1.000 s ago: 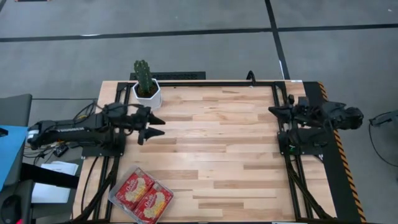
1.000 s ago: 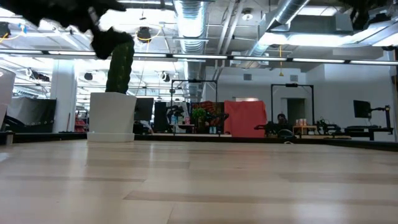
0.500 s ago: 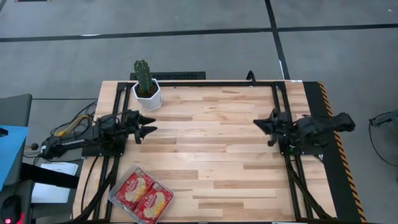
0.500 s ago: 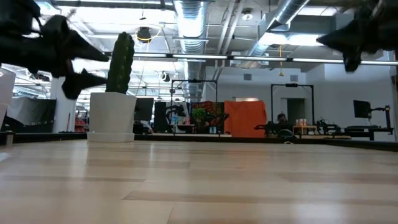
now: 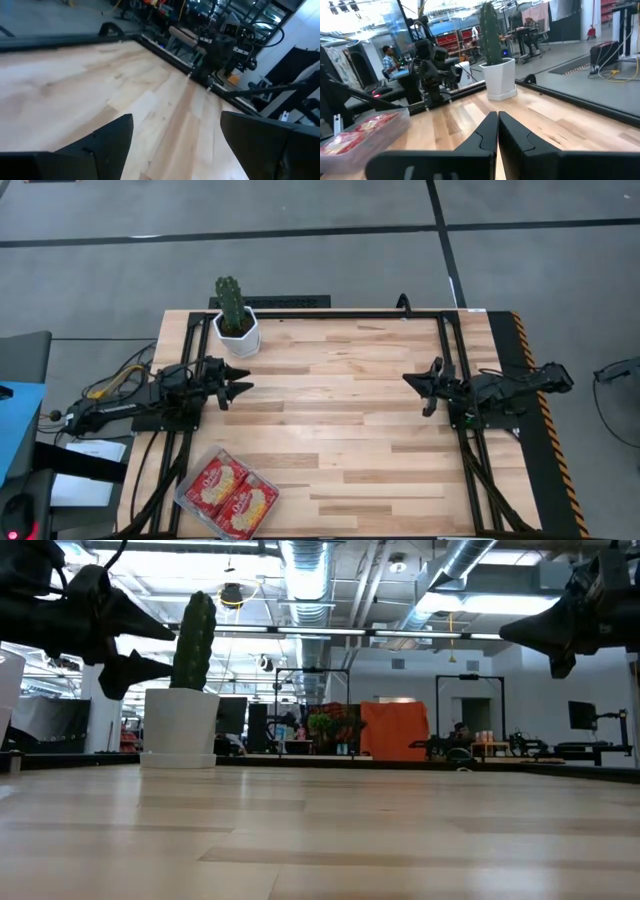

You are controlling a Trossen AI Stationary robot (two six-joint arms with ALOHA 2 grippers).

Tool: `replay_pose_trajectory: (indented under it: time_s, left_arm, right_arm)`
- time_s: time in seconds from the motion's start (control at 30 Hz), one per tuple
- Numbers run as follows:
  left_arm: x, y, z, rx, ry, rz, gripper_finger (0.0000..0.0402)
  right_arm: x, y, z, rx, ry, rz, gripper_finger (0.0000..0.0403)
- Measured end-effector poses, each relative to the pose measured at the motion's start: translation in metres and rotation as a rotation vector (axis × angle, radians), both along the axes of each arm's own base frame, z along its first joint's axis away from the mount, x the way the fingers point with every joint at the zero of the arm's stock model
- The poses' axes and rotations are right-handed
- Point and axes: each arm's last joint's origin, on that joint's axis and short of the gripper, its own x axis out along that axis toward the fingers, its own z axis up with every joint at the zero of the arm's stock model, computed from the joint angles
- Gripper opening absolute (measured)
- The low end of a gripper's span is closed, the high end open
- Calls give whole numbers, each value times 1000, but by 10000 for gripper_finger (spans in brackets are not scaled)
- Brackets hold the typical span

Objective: Sort popcorn bags into baskets
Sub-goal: Return to home position

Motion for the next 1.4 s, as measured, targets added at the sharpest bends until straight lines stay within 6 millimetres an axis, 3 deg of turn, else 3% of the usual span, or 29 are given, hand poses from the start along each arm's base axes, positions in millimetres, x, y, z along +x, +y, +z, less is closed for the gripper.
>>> replay_pose_trajectory:
  time_s: [1.4]
  left_arm:
    - [0, 0, 0, -58, -12, -7, 290]
  right_arm:
    - [0, 0, 0, -1, 0, -5, 37]
